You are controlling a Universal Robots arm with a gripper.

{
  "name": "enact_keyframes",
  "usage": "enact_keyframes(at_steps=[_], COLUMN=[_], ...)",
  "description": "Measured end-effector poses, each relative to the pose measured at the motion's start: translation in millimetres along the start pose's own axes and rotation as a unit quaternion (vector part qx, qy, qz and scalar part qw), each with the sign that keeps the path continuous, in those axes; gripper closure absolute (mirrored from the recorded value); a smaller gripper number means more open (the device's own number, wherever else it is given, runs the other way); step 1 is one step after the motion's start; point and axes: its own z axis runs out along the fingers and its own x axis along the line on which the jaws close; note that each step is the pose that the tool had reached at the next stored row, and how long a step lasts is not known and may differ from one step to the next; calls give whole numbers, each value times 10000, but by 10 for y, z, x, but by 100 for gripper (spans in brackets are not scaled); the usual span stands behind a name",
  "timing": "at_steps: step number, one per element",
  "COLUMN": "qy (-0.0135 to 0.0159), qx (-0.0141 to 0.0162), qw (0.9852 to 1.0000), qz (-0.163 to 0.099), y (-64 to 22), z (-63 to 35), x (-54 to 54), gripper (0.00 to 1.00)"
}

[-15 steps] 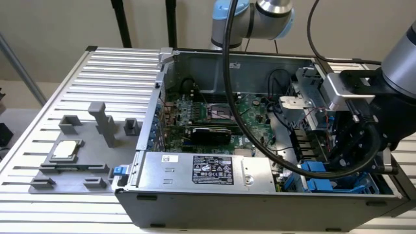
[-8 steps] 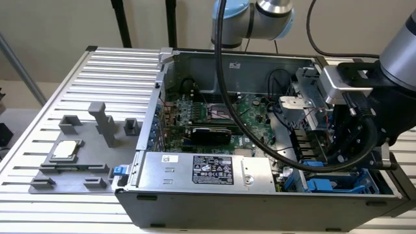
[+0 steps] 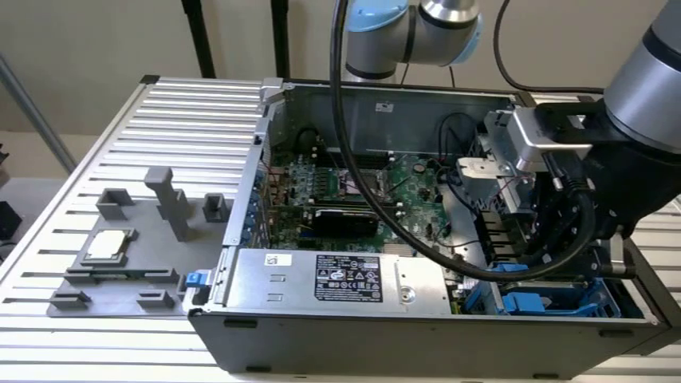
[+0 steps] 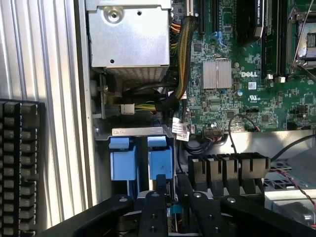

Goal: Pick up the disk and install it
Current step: 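Insert the second disk wire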

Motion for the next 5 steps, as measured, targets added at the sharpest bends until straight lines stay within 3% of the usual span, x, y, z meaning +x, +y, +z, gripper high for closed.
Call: enact_keyframes(at_steps=[5], qy=[0], qx=[0], qw=[10000], qz=[0], y=[0], z=[0], x=[0], gripper=[0])
